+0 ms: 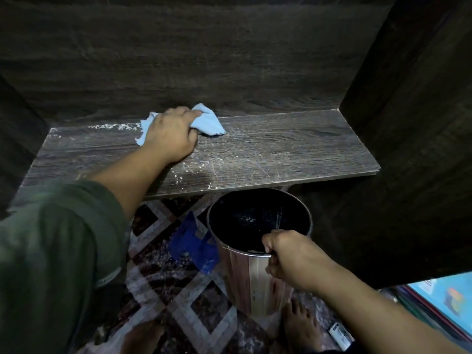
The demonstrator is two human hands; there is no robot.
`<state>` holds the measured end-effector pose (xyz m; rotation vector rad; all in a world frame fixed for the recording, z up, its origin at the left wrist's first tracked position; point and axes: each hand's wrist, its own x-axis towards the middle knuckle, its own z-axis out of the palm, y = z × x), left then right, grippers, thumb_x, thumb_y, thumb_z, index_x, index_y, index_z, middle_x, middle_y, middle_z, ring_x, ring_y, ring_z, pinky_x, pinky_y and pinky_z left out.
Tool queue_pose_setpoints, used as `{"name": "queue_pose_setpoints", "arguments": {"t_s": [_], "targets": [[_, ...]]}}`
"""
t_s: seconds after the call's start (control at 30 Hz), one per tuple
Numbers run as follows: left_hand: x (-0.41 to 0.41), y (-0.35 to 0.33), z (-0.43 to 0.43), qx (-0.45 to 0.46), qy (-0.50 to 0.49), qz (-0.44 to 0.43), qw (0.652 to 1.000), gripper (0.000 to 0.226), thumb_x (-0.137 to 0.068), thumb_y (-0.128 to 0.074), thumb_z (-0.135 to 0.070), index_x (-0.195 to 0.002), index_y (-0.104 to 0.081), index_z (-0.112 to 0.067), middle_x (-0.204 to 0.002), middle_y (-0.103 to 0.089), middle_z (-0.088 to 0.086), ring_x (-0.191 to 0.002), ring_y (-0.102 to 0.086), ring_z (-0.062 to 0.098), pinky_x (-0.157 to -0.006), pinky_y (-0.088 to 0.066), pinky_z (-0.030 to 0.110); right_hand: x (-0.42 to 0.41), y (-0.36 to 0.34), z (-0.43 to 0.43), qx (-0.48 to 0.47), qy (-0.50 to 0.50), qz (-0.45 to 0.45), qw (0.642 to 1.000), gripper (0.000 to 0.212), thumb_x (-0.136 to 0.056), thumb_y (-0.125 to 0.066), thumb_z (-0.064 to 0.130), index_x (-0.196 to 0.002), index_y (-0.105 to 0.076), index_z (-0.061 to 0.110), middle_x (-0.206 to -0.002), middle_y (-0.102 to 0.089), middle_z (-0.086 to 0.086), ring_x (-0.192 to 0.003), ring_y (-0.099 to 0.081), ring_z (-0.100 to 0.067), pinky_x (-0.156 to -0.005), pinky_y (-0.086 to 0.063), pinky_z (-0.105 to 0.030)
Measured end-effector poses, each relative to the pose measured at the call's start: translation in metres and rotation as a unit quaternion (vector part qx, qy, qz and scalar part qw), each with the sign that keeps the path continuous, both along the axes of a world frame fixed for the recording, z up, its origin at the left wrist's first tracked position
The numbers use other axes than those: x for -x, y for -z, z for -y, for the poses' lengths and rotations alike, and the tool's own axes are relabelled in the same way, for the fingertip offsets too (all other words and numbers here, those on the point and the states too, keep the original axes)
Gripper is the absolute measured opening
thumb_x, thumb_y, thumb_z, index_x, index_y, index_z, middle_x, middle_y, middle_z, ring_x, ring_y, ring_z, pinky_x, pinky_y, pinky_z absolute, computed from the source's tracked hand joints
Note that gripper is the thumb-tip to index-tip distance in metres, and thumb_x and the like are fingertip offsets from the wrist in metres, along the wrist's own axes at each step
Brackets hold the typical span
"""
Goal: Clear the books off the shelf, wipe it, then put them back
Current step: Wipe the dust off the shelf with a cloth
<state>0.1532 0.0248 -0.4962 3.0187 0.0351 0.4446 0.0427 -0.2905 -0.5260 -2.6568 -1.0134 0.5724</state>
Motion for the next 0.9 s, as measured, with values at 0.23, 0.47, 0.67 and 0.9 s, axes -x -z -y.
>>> {"name": "queue_pose_setpoints", "arguments": {"t_s": [0.23,0.47,0.67,0.9], "targets": [[-0.006,-0.026,0.023,-0.025,-0.055,-0.133,0.989,0.053,-0.087,-0.052,-0.042,-0.139,-0.047,-0.032,-0.141,-0.052,0.002,-0.127,-0.046,0.03,-0.101,-0.034,0.044,0.004,0.004,0.0,0.014,0.005,-0.018,1.0,0.036,-0.076,-0.062,0.016,-0.065,-0.03,0.027,-0.087,-0.043,0.006,-0.09,-0.058,-0.03,-0.069,-0.04,-0.031],[0.019,-0.026,0.056,0.04,0.12,-0.107,0.986,0.044,-0.086,-0.055,-0.029,-0.13,-0.055,-0.029,-0.128,-0.055,-0.003,-0.122,-0.047,0.022,-0.098,-0.03,0.039,0.006,-0.003,-0.002,0.017,-0.004,-0.005,1.0,0.022,-0.078,-0.065,0.021,-0.086,-0.045,0.029,-0.101,-0.055,0.0,-0.097,-0.059,-0.028,-0.068,-0.032,-0.027],[-0.004,-0.021,0.031,-0.057,0.007,0.037,0.998,0.056,-0.085,-0.061,-0.01,-0.138,-0.048,-0.019,-0.128,-0.049,0.012,-0.115,-0.044,0.035,-0.092,-0.035,0.047,0.004,-0.007,-0.003,0.021,-0.003,0.021,1.0,0.018,-0.08,-0.063,0.021,-0.093,-0.051,0.022,-0.106,-0.056,-0.002,-0.098,-0.058,-0.028,-0.069,-0.03,-0.027],[-0.03,-0.019,0.028,-0.041,0.005,-0.148,0.988,0.059,-0.094,-0.045,-0.057,-0.146,-0.037,-0.03,-0.144,-0.044,0.002,-0.128,-0.042,0.029,-0.102,-0.032,0.045,0.002,-0.003,0.0,0.028,0.004,0.03,0.999,0.019,-0.081,-0.063,0.021,-0.099,-0.053,0.022,-0.107,-0.055,-0.001,-0.098,-0.058,-0.03,-0.07,-0.031,-0.027]]}}
